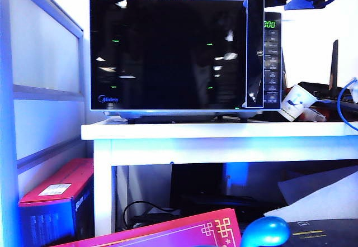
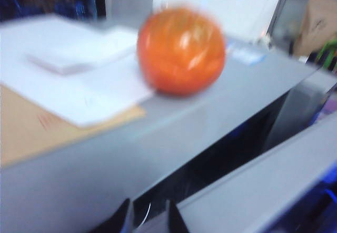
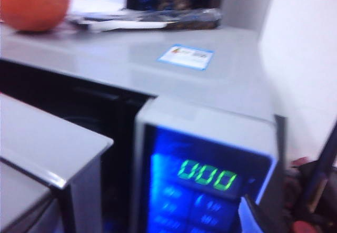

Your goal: Open the microwave door, place the orange inside the microwave, then close the microwave door.

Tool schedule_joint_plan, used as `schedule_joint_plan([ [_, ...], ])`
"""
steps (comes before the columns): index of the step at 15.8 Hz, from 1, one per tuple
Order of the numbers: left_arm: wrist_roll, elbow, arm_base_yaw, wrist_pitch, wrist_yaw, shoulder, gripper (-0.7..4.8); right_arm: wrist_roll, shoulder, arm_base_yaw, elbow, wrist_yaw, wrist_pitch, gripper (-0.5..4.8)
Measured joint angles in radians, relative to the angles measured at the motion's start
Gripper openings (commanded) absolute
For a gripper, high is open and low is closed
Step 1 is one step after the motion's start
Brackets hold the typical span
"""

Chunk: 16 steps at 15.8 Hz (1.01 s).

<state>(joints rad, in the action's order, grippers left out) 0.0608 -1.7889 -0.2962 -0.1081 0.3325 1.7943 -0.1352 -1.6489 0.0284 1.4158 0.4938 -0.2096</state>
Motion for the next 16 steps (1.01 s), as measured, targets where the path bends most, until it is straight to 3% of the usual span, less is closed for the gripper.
schedule_joint_plan([
  [4,-0.001,-0.006,-0.001,0.018,-0.034,0.015,0.94,-0.006,0.042,-0.001,-0.002,0.043,0.051,4.49],
  [6,-0.003,-0.008,-0.003,-0.002,-0.036,0.014,0.94,-0.003,0.039,0.014,-0.005,-0.091,0.021,4.49],
  [9,-0.004,-0.008,-0.004,-0.025,-0.032,0.012,0.94,-0.003,0.031,0.017,0.002,-0.12,-0.059,4.49],
  [13,-0.004,-0.009,-0.003,-0.031,-0.03,0.011,0.94,-0.002,0.005,0.023,0.001,-0.294,-0.055,4.49],
  [16,-0.004,-0.01,-0.003,-0.031,-0.021,0.011,0.94,-0.002,-0.003,0.021,0.001,-0.31,-0.025,4.49],
])
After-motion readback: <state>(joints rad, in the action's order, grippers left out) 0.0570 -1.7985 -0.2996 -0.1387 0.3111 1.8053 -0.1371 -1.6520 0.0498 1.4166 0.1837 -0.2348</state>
